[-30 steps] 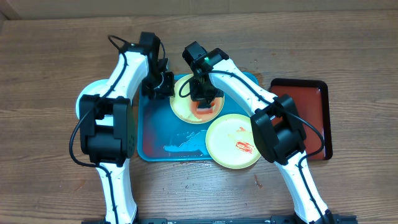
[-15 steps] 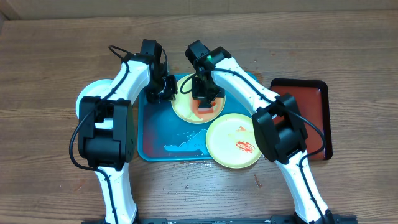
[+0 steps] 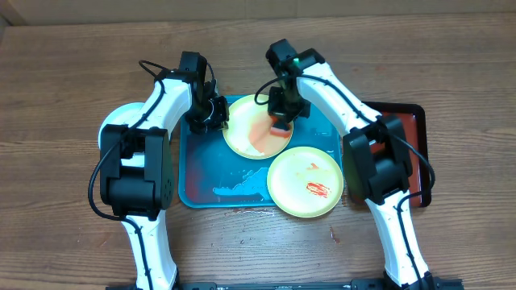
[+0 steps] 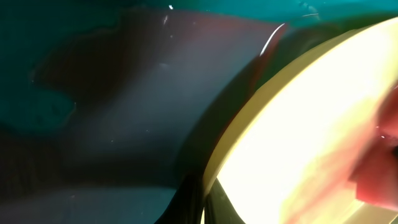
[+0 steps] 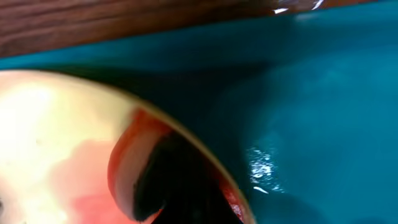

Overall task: Clean dirty plates on tray and stack at the side
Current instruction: 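Keep scrubbing the yellow plate's center with the sponge in right gripper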

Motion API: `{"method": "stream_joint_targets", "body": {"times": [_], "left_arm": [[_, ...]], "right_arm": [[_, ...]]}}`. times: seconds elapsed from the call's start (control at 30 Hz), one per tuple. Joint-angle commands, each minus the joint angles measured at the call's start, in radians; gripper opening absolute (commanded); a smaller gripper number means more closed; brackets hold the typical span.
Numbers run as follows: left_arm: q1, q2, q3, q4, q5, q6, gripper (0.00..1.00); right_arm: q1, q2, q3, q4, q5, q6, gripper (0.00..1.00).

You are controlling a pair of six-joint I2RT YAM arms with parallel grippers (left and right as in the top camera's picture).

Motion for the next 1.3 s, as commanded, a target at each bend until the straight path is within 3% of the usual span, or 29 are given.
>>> {"method": "stream_joint_targets", "body": {"times": [0.0, 0.23, 0.43, 0.67, 0.9, 1.03, 1.27], "left_arm": [[0.045, 0.013, -0.016, -0.006, -0.081, 0.001, 0.04], [0.045, 0.013, -0.016, -0.005, -0.078, 0.001, 0.04], [0.045, 0.013, -0.016, -0.005, -0.076, 0.001, 0.04], [0.043, 0.013, -0.016, -0.005, -0.070, 0.001, 0.04], [0.043, 0.013, -0.016, -0.001, -0.070, 0.001, 0.04], [0.043, 0.013, -0.016, 0.000, -0.071, 0.001, 0.04], [0.043, 0.013, -0.016, -0.002, -0.071, 0.001, 0.04]], "right_arm": [[-0.012, -0.009, 0.001, -0.008, 0.079, -0.009, 0.04], [0.011, 0.020, -0.022, 0.033, -0.168, -0.002, 0.04], [0.060, 0.029, -0.105, 0.166, -0.401, 0.005, 0.04], [0.103, 0.029, -0.113, 0.323, -0.455, 0.054, 0.04], [0.106, 0.029, -0.113, 0.253, -0.541, -0.001, 0.04], [0.105, 0.027, -0.111, 0.125, -0.444, -0.041, 0.04], [0.075, -0.014, -0.110, -0.029, -0.050, -0.020, 0.04]]}}
